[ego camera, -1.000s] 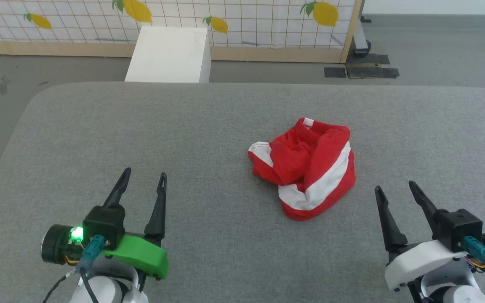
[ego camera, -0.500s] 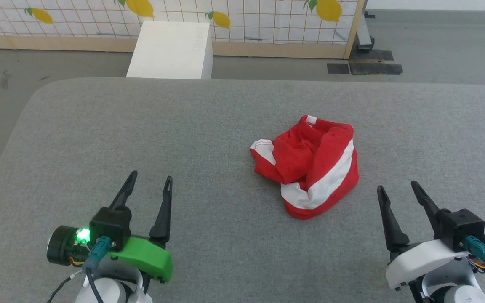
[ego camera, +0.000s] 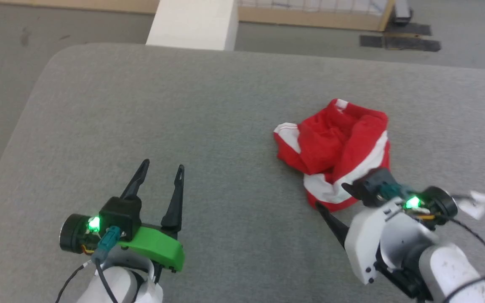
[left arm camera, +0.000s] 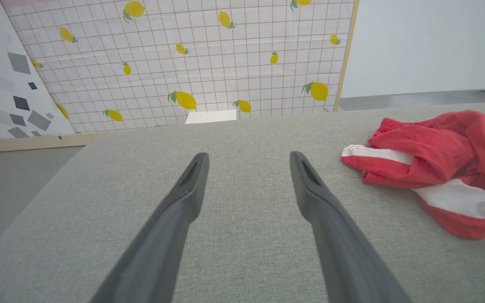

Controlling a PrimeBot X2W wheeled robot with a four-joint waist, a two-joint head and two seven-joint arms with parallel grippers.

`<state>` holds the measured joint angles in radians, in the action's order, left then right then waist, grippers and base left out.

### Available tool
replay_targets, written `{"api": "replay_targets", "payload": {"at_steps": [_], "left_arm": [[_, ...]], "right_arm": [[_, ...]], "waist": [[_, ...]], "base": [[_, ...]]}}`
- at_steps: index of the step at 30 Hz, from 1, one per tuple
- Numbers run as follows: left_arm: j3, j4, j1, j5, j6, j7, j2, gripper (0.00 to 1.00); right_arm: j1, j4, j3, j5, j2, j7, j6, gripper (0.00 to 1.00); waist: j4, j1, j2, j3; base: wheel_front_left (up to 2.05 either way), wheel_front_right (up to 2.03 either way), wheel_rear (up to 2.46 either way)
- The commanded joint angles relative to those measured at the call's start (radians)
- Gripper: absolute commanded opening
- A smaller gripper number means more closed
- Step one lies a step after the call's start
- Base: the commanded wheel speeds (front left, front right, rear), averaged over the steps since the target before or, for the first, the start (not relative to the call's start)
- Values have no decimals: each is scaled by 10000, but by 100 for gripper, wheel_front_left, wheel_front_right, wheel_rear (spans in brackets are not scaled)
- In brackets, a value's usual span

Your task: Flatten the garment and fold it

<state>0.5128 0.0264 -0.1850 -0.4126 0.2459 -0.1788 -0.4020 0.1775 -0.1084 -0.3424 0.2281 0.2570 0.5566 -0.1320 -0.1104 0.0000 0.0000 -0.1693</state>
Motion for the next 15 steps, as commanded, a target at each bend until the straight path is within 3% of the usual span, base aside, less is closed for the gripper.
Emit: {"api": "replay_targets", "payload": {"at_steps": [1,6,15], "left_arm": [[30,-81,-199,-49,-62,-87,80,100],[143,-274,-458,-59,-137,-240,345,100],[245,-647,-772,-82,-221,-521,778,100]], "right_arm": [[385,45,-249,174,218,595,13,100],[1389,625,-685,288,618,2442,13,100],[2088,2018,-833,-300,1080,3494,13,100]], "waist": [[-536,0,0,-478],[-1137,0,0,-861],[-2059,0,0,-1418]], "base": [[0,0,0],[0,0,0],[0,0,0]]}}
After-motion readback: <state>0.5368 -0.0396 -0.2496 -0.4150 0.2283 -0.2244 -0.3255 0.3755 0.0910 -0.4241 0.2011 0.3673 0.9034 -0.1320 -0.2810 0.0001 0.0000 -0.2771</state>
